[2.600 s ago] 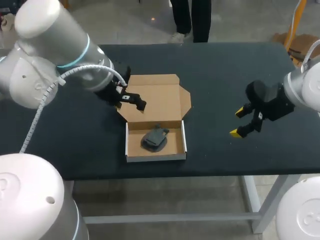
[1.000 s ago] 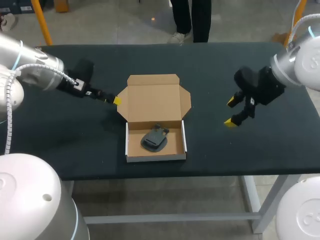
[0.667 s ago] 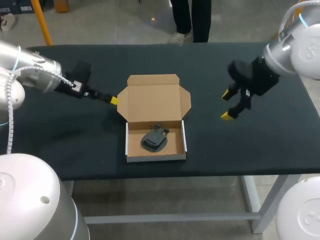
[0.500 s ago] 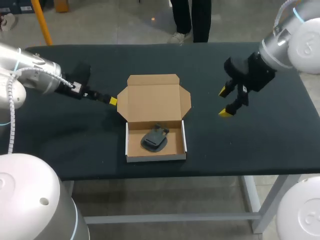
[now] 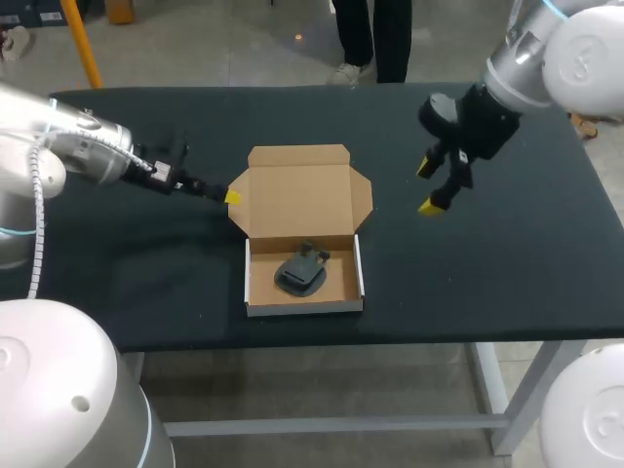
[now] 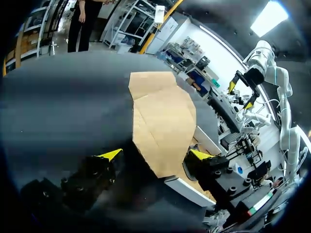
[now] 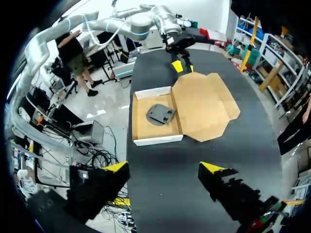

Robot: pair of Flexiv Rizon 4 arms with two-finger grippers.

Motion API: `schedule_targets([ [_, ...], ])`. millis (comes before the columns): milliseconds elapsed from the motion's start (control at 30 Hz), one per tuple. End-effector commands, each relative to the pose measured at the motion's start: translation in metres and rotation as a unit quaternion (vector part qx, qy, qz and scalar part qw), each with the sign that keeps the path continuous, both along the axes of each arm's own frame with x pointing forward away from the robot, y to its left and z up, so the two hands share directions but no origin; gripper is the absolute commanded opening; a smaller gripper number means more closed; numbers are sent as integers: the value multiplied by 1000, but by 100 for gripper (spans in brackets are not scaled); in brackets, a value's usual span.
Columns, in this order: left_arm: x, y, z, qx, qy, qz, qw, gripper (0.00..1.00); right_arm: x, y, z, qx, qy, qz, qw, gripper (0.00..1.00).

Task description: Assemble the packaging by folding the flat box into shape, placing the metal phone stand inside, and closing the box properly

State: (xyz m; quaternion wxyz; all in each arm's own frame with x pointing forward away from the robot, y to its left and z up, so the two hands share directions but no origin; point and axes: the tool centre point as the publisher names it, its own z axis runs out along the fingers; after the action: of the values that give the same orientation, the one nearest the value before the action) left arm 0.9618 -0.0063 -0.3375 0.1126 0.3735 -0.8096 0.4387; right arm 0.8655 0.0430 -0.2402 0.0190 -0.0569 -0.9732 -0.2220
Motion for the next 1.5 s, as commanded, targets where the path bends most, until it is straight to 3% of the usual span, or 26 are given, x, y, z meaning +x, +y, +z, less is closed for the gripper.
schedule_targets([
  [33, 7, -4, -8, -11, 7, -12, 1000, 95, 6, 5, 3, -5, 16, 9, 1000, 100],
  [133, 8, -6, -10, -23, 10, -19, 999, 97, 7, 6, 4, -7, 16, 11, 1000, 100],
  [200, 8, -8, -11, -29, 12, -22, 999, 93, 8, 7, 4, -8, 17, 13, 1000, 100],
  [267, 7, -11, -11, -35, 13, -28, 999, 80, 9, 8, 4, -9, 17, 14, 1000, 100],
  [333, 6, -14, -11, -42, 14, -34, 998, 75, 10, 9, 4, -9, 19, 15, 1000, 100],
  [567, 5, -25, -11, -59, 17, -49, 997, 76, 13, 10, 3, -13, 24, 17, 999, 100],
  [933, 0, -41, -10, -76, 14, -75, 994, 61, 15, 10, 2, -17, 27, 16, 999, 100],
  [1133, -2, -45, -7, -87, 2, -90, 992, 47, 16, 12, 1, -20, 28, 17, 999, 100],
  [1500, -7, -51, -4, -102, -24, -109, 988, 40, 17, 17, 2, -26, 29, 19, 999, 100],
])
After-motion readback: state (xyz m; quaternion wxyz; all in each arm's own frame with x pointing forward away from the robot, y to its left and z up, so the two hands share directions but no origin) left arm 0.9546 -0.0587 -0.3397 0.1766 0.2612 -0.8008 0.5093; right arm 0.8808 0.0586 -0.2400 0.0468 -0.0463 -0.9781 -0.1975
